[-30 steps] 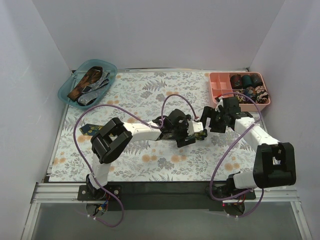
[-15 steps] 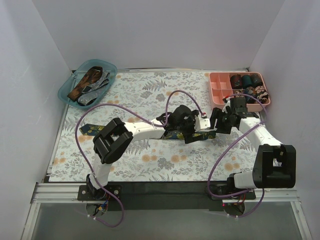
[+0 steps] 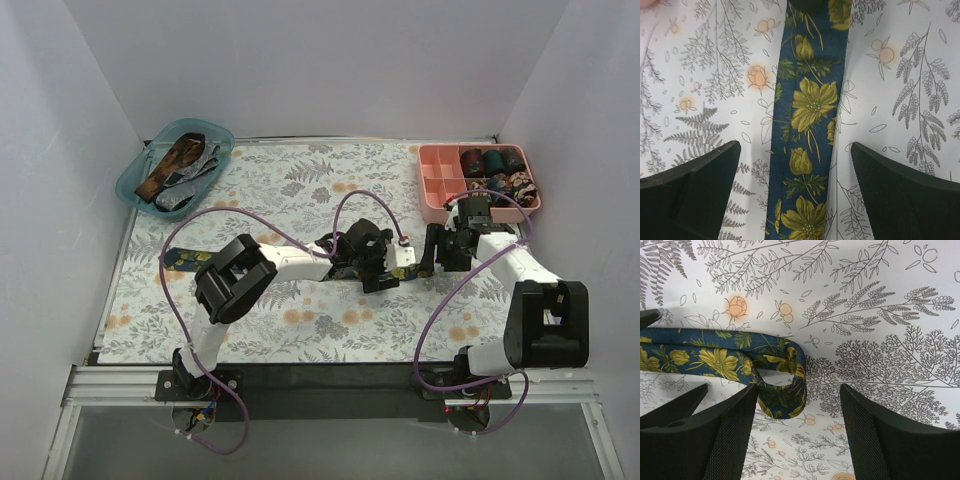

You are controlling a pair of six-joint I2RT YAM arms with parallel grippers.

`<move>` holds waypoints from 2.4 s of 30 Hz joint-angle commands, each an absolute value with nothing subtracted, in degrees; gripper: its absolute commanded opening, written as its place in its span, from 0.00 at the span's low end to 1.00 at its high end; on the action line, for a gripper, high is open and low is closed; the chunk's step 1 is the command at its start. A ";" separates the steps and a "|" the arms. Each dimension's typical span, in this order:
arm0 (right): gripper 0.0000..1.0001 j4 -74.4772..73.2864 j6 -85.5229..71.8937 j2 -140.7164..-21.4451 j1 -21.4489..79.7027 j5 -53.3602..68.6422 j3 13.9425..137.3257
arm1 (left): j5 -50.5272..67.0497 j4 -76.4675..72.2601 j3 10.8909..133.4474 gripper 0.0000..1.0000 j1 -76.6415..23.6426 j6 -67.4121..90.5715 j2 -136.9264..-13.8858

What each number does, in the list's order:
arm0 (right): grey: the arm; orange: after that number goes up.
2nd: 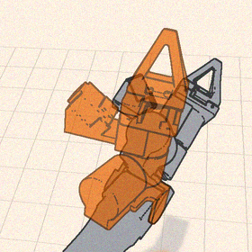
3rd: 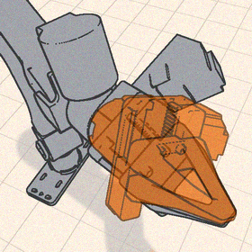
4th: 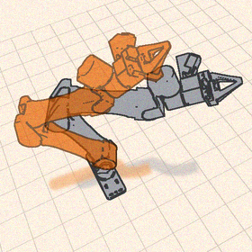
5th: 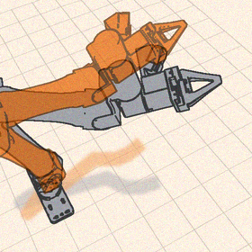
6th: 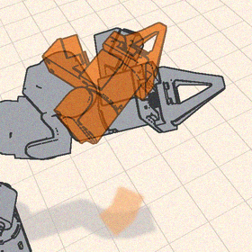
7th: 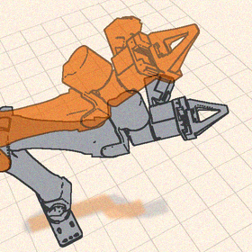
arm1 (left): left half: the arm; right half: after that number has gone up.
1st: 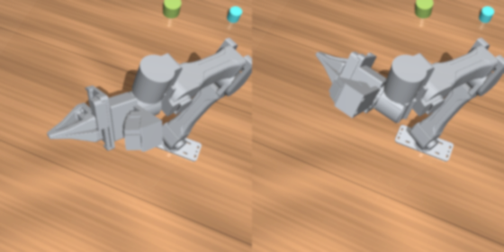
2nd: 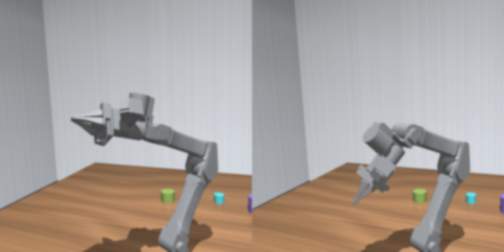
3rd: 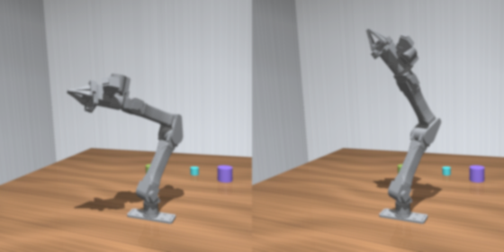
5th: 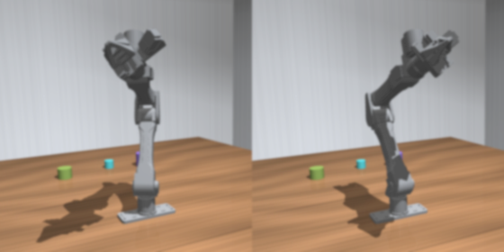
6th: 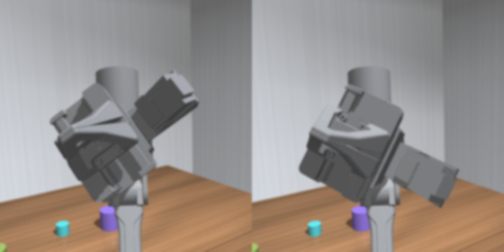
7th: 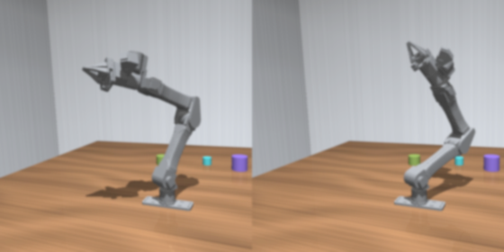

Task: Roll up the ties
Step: Flatten the tie

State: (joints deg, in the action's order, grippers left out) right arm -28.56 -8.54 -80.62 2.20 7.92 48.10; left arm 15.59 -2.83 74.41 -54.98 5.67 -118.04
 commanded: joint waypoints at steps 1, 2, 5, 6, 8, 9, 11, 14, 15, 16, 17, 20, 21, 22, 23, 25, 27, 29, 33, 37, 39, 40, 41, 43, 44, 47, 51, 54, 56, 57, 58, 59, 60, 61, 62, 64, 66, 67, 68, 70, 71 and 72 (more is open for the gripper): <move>0.62 -29.44 -6.07 -81.12 1.58 6.68 49.31 | 14.68 -4.31 76.20 0.86 -55.19 3.69 -119.26; 0.62 -29.44 -5.98 -81.04 1.58 7.11 49.22 | 14.33 -4.48 76.46 0.86 -55.11 3.60 -120.05; 0.61 -29.44 -5.28 -80.60 1.41 8.34 49.22 | 12.84 -5.18 76.99 0.84 -55.11 3.60 -120.93; 0.60 -29.44 -4.66 -80.51 1.49 8.52 49.22 | 12.22 -5.10 77.17 0.83 -55.02 3.52 -121.29; 0.60 -29.44 -4.31 -80.16 1.49 9.14 49.22 | 11.78 -5.10 77.60 0.79 -55.02 3.52 -121.46; 0.60 -29.36 -3.87 -80.07 1.49 9.40 49.13 | 11.95 -5.18 77.69 0.77 -54.85 3.78 -121.46; 0.60 -29.27 -3.43 -79.81 1.32 10.02 49.04 | 12.13 -5.27 77.96 0.74 -54.67 4.13 -121.29; 0.60 -28.83 -3.08 -79.98 1.41 10.80 49.04 | 12.57 -5.19 78.05 0.67 -54.41 5.01 -121.03; 0.60 -28.57 -2.99 -79.89 1.41 11.16 49.04 | 12.74 -5.10 78.13 0.64 -54.32 5.18 -120.94; 0.59 -28.30 -3.08 -79.81 1.32 11.25 49.13 | 13.09 -5.01 78.05 0.63 -54.23 5.53 -120.85; 0.59 -28.13 -3.16 -79.63 1.32 11.25 49.04 | 13.18 -5.01 78.13 0.62 -54.14 5.71 -120.68; 0.58 -27.60 -2.99 -79.80 1.23 11.25 49.31 | 13.88 -4.66 78.05 0.59 -53.88 5.98 -120.41; 0.58 -27.34 -2.90 -79.72 1.23 11.08 49.31 | 14.06 -4.66 78.05 0.58 -53.88 5.98 -120.41; 0.57 -27.07 -2.90 -79.80 1.40 11.16 49.31 | 14.15 -4.66 78.05 0.56 -53.79 6.06 -120.41; 0.56 -26.72 -2.73 -79.63 1.23 11.42 49.31 | 14.50 -4.48 78.05 0.56 -53.79 6.15 -120.41; 0.56 -25.58 -2.72 -79.45 1.14 11.60 49.31 | 14.68 -4.57 77.87 0.56 -53.79 6.42 -120.32; 0.56 -24.27 -2.46 -79.72 1.05 12.57 49.31 | 14.85 -4.48 77.96 0.55 -53.88 6.68 -120.50; 0.56 -23.12 -2.46 -80.07 1.05 13.09 49.22 | 15.12 -4.13 78.13 0.55 -53.79 6.85 -120.59; 0.57 -20.40 -2.29 -82.52 0.97 14.06 49.31 | 15.29 -3.87 78.66 0.55 -53.79 7.21 -120.76; 0.55 -18.20 -2.11 -84.55 0.53 13.89 49.04 | 15.29 -3.60 78.93 0.55 -53.61 7.38 -120.76; 0.51 -17.41 -1.93 -86.12 0.53 14.41 49.22 | 15.21 -3.43 78.84 0.55 -53.61 7.56 -120.76; 0.50 -17.23 -1.76 -86.57 0.53 14.68 49.13 | 15.12 -3.43 78.84 0.55 -53.61 7.56 -120.67; 0.46 -16.97 -1.50 -86.92 0.53 15.03 49.13 | 15.12 -3.43 78.92 0.55 -53.53 7.73 -120.59; 0.39 -16.26 -1.06 -87.71 -1.14 15.20 48.96 | 14.94 -3.34 79.01 0.55 -53.44 7.65 -120.59; 0.36 -15.91 -0.71 -87.80 -1.75 15.64 48.87 | 15.03 -3.25 79.01 0.55 -53.35 7.73 -120.50; 0.28 -15.73 -0.44 -88.85 -2.63 16.08 48.95 | 15.12 -3.08 78.93 0.55 -53.09 8.08 -120.41; 0.22 -15.73 -0.26 -91.05 -2.90 17.57 49.92 | 15.03 -3.16 78.92 0.55 -52.74 8.35 -120.23; 0.20 -15.64 -0.18 -91.93 -2.90 19.33 50.54 | 15.12 -3.16 79.01 0.55 -52.38 8.70 -120.41; 0.20 -15.73 -0.26 -92.20 -2.90 19.25 50.71 | 15.21 -2.99 78.93 0.55 -52.38 8.79 -120.50; 0.18 -15.82 -0.26 -92.28 -2.90 19.07 50.63 | 15.29 -2.99 78.75 0.55 -52.38 8.79 -120.50; 0.16 -15.73 -0.26 -92.37 -2.90 18.90 50.71 | 15.55 -2.81 78.75 0.55 -52.30 8.79 -120.41; 0.12 -15.82 -0.26 -92.37 -2.90 18.46 50.80 | 15.64 -2.38 78.58 0.55 -52.38 8.88 -120.32; 0.10 -16.08 -0.26 -92.55 -2.90 18.37 50.97 | 15.56 -2.11 78.49 0.54 -52.38 8.88 -120.15; 0.08 -16.17 -0.26 -92.55 -2.90 18.28 51.15 | 15.47 -1.85 78.49 0.55 -52.30 9.31 -119.97; 0.04 -16.35 -0.26 -92.46 -2.90 18.28 51.24 | 15.38 -1.50 78.49 0.55 -52.21 9.66 -119.19; 0.01 -16.61 -0.18 -92.29 -2.90 17.93 51.50 | 15.21 -1.41 78.14 0.55 -52.12 11.24 -117.96; 0.01 -17.05 -0.26 -92.29 -2.90 17.32 51.50 | 15.12 -1.32 78.22 0.55 -51.86 13.17 -116.02; 0.01 -17.31 -0.26 -92.37 -2.90 17.05 51.59 | 15.29 -1.41 78.40 0.55 -51.77 14.14 -115.49; 0.01 -17.49 -0.18 -92.37 -2.81 16.79 51.59 | 15.64 -1.32 78.57 0.55 -51.33 16.67 -115.05; 0.01 -17.75 -0.26 -92.37 -2.81 16.18 51.68 | 15.65 -1.32 78.84 0.54 -50.89 19.50 -113.82; 0.01 -18.01 -0.26 -92.46 -2.73 15.82 51.85 | 15.99 -1.32 78.84 0.52 -50.63 20.73 -113.47; 0.01 -18.19 -0.18 -92.55 -2.72 15.82 51.77 | 16.08 -1.32 78.92 0.50 -50.36 23.18 -112.77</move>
